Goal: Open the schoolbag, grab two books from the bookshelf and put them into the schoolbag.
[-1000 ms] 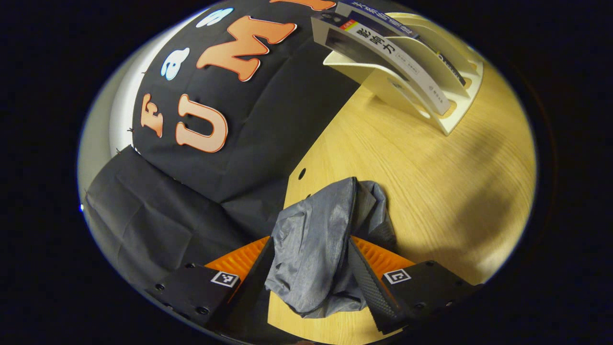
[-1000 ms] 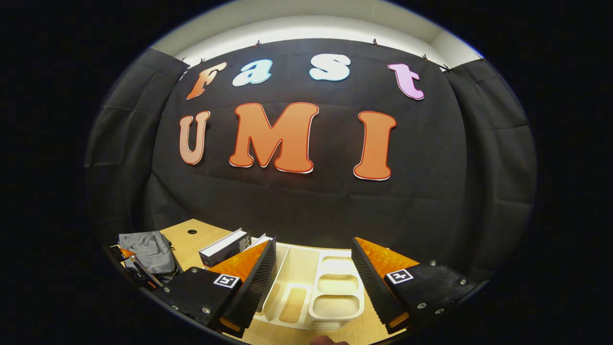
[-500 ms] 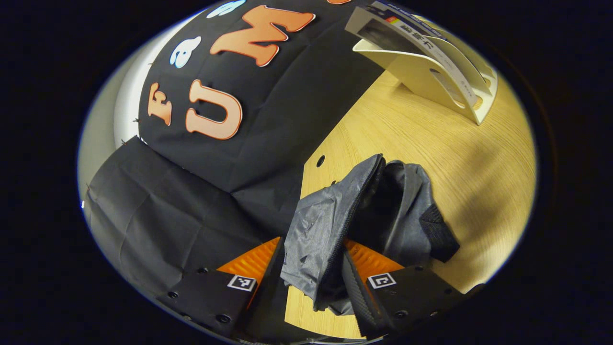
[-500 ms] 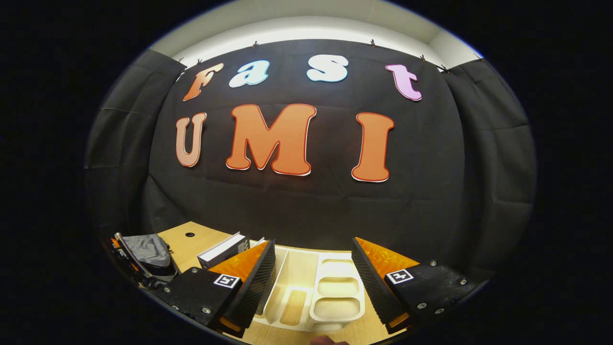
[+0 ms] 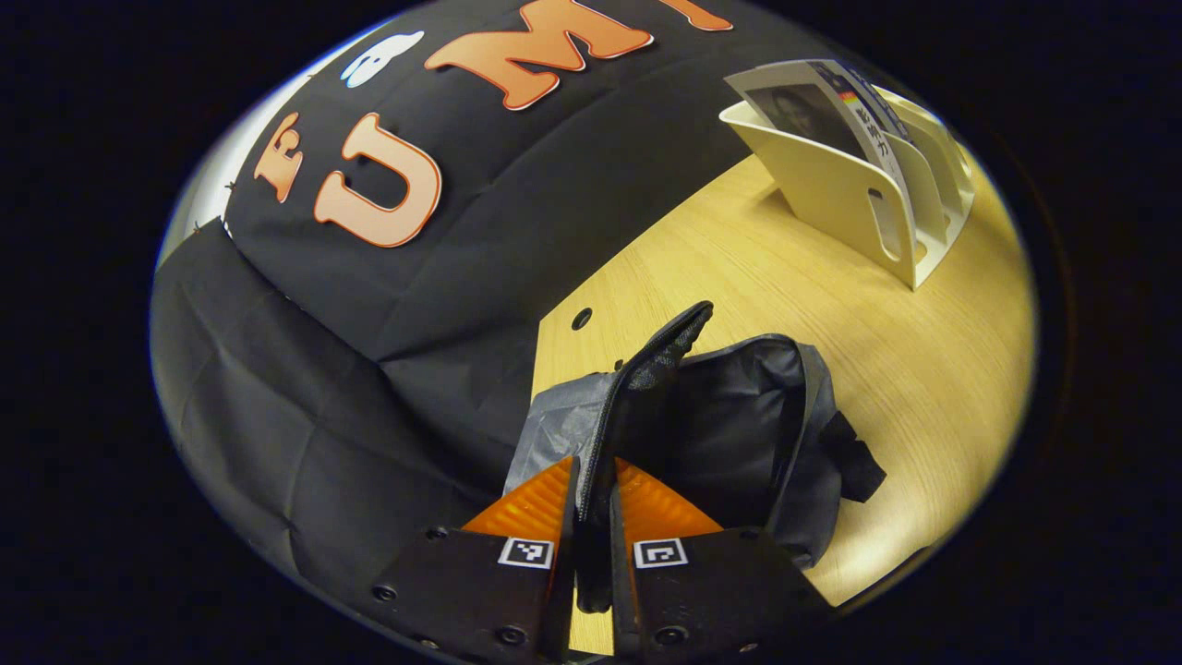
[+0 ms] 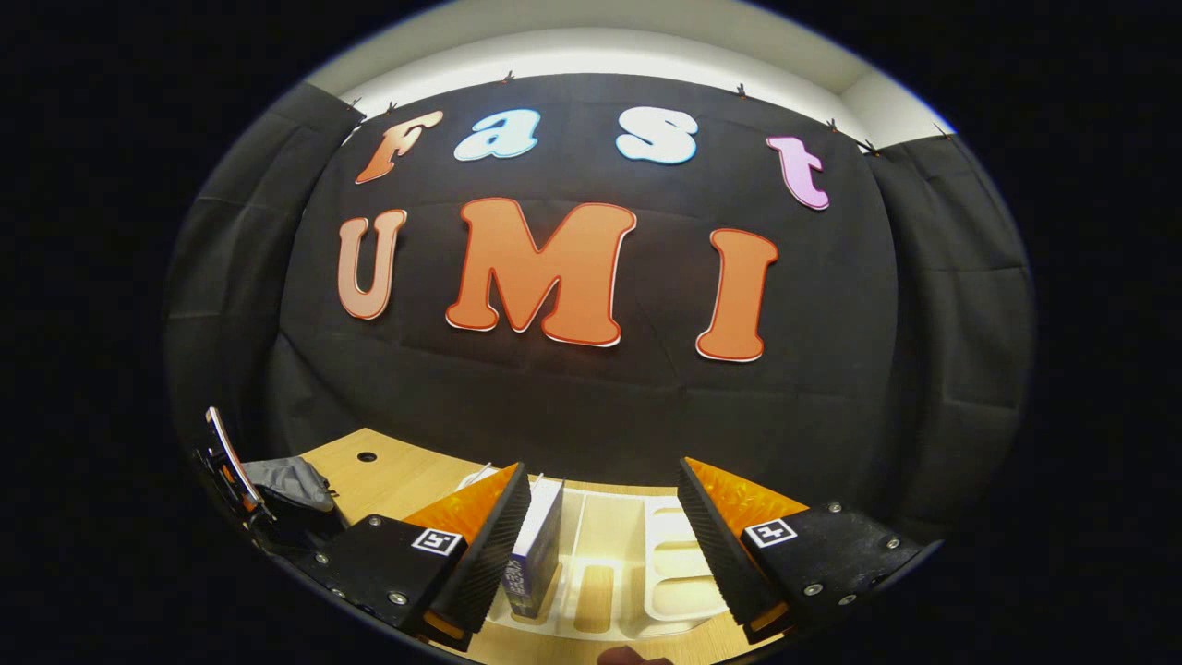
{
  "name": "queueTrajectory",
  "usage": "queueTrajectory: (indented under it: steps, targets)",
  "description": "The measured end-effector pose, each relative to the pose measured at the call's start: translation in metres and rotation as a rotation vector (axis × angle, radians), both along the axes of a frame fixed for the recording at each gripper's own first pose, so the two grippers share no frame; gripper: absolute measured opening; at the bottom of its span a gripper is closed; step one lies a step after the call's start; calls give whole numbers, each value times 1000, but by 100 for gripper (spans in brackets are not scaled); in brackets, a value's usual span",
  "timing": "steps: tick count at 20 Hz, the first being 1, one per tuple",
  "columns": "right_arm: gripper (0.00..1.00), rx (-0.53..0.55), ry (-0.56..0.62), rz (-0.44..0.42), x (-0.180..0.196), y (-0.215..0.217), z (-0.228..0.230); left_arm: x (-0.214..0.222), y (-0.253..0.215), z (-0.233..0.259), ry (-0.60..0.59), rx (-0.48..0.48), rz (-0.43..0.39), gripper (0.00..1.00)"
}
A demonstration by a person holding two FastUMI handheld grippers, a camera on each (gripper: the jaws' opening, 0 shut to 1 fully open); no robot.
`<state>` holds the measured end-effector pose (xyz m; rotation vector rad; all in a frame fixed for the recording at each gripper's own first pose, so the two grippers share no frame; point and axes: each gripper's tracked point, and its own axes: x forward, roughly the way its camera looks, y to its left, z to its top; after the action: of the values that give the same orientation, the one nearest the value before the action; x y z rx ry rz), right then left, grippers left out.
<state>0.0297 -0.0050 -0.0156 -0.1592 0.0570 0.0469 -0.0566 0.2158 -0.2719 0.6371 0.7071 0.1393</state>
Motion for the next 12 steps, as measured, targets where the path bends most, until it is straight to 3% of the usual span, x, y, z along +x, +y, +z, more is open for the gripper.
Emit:
queueTrajectory:
  steps: [3,7,12]
  targets:
    - [95,-24,12,25,3,29,6,3,9,7,22,-84,-34,8]
    - [95,-34,63,19,15,56,9,9,15,23,59,-239,-88,7]
    - [95,-111,166,13,29,79,3,20,36,47,103,-342,-161,7]
